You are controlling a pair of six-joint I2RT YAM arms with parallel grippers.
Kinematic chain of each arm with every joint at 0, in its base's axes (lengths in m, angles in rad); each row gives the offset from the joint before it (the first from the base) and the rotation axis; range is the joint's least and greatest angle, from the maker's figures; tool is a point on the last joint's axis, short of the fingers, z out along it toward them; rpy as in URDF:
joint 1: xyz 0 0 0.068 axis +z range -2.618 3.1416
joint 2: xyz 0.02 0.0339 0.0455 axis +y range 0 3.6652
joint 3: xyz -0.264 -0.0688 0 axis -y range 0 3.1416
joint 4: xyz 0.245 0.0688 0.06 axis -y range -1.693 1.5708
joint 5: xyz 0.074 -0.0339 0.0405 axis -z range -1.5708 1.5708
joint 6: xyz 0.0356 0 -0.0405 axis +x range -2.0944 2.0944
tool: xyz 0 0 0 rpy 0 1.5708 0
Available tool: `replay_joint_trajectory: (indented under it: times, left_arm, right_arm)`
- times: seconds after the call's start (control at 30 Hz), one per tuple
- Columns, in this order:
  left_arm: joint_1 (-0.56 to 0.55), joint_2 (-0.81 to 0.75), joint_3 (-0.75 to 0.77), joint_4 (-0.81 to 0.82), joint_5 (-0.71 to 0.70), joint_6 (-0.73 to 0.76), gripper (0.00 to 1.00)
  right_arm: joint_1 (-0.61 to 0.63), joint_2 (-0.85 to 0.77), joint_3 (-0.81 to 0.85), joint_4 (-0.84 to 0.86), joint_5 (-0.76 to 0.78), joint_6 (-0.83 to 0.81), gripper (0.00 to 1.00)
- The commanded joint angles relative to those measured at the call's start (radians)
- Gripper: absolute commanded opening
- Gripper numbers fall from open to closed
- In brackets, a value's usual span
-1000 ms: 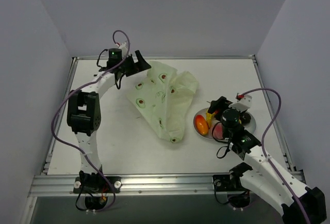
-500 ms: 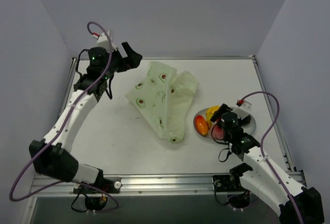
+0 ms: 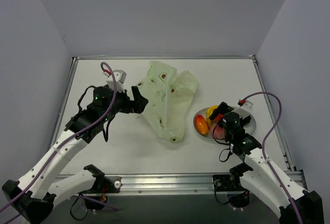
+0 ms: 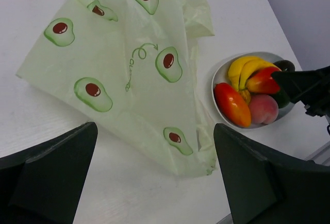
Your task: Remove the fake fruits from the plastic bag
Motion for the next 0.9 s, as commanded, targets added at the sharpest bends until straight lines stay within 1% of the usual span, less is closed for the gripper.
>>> replay_joint_trajectory:
  times: [0.0, 0.07, 0.1, 0.2, 0.3, 0.4, 0.57, 0.7, 0.73, 0.77, 0.83, 0.87]
  left_arm:
    - [-0.012, -0.148, 0.006, -0.112, -0.076, 0.056, 0.94]
    - [-0.012, -0.188, -0.009, -0.146, -0.087, 0.055, 0.94]
    - [-0.014, -0.226, -0.026, -0.168, -0.09, 0.056, 0.94]
    - [-0.014, -0.3, -0.064, -0.205, -0.101, 0.056, 0.94]
    - [-0.014, -0.377, -0.107, -0.209, -0.101, 0.062, 0.94]
    - [-0.014, -0.424, -0.132, -0.199, -0.101, 0.059, 0.94]
    - [-0.015, -0.45, -0.146, -0.199, -0.07, 0.016, 0.94]
    - [-0.014, -0.493, -0.098, -0.204, -0.099, 0.024, 0.94]
    - [-0.014, -0.5, -0.079, -0.21, -0.101, 0.038, 0.94]
    - [-0.014, -0.512, -0.031, -0.239, -0.13, 0.045, 0.94]
    - [-0.014, -0.523, 0.015, -0.27, -0.194, 0.058, 0.94]
    - [-0.014, -0.541, 0.05, -0.299, -0.222, 0.061, 0.94]
  right_arm:
    - [-0.008, -0.041, 0.032, -0.014, -0.005, -0.013, 0.93]
    - [-0.006, -0.044, 0.049, -0.029, -0.01, -0.023, 0.99]
    - [-0.005, -0.046, 0.072, -0.032, -0.011, -0.03, 1.0]
    - [-0.003, -0.073, 0.128, -0.051, -0.026, -0.054, 1.0]
    - [0.005, -0.113, 0.179, -0.061, -0.068, -0.08, 1.0]
    - [0.017, -0.152, 0.248, -0.08, -0.096, -0.105, 1.0]
    - [0.026, -0.21, 0.388, -0.133, -0.12, -0.163, 1.0]
    - [0.026, -0.239, 0.504, -0.147, -0.219, -0.201, 1.0]
    - [0.025, -0.239, 0.529, -0.173, -0.23, -0.224, 1.0]
    - [0.025, -0.242, 0.581, -0.196, -0.232, -0.238, 1.0]
    - [0.025, -0.255, 0.638, -0.273, -0.195, -0.24, 1.0]
    - [0.026, -0.29, 0.674, -0.281, -0.192, -0.269, 1.0]
